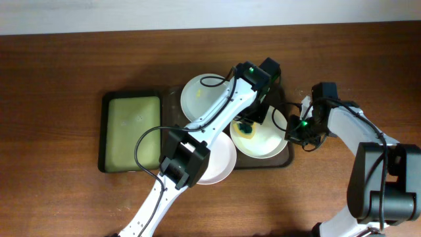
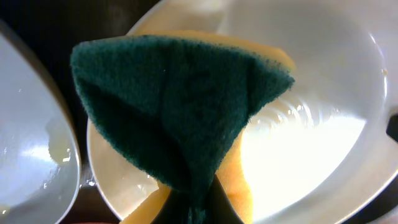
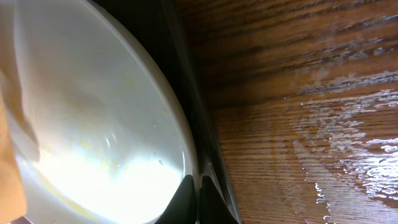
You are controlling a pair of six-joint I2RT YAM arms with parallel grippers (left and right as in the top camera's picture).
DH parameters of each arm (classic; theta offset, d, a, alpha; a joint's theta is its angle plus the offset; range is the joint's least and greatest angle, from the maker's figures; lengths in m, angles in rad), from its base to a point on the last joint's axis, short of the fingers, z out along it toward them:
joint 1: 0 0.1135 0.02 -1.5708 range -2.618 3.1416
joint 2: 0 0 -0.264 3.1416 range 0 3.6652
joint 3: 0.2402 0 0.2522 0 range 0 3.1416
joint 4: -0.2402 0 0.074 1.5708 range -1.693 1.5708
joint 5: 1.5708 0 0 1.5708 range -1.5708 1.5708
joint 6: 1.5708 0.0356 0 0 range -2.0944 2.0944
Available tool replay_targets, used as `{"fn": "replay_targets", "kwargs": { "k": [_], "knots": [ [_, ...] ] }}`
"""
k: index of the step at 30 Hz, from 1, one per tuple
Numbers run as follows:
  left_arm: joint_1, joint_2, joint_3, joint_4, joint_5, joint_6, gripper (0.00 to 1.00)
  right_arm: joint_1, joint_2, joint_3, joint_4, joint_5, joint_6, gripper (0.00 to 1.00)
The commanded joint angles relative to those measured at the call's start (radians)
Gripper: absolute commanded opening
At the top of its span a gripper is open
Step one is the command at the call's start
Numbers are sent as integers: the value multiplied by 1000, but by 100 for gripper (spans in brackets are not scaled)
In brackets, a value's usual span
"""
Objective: Clean dirty plates on tray and stack at the side
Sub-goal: 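Scrub the right plate with the sponge held in the left gripper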
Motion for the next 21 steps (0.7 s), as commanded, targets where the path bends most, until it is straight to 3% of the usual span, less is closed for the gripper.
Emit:
{"fn": "replay_targets", "kwargs": {
  "k": [1,9,15,19,21],
  "knots": [
    [-6,43,-3,8,-4,-37,0,1,-8,-5,3,13,-3,4],
    [-6,63,-33,43,-71,-64,0,1,-8,-5,3,13,-3,4],
    [-6,63,-272,165,-60,-58,0,1,-8,-5,3,13,-3,4],
    [-6,63,-386,217,264,120,0,1,-8,-5,3,13,-3,4],
    [-5,63,-386,205,306,125,0,1,-8,-5,3,13,-3,4]
  ]
}}
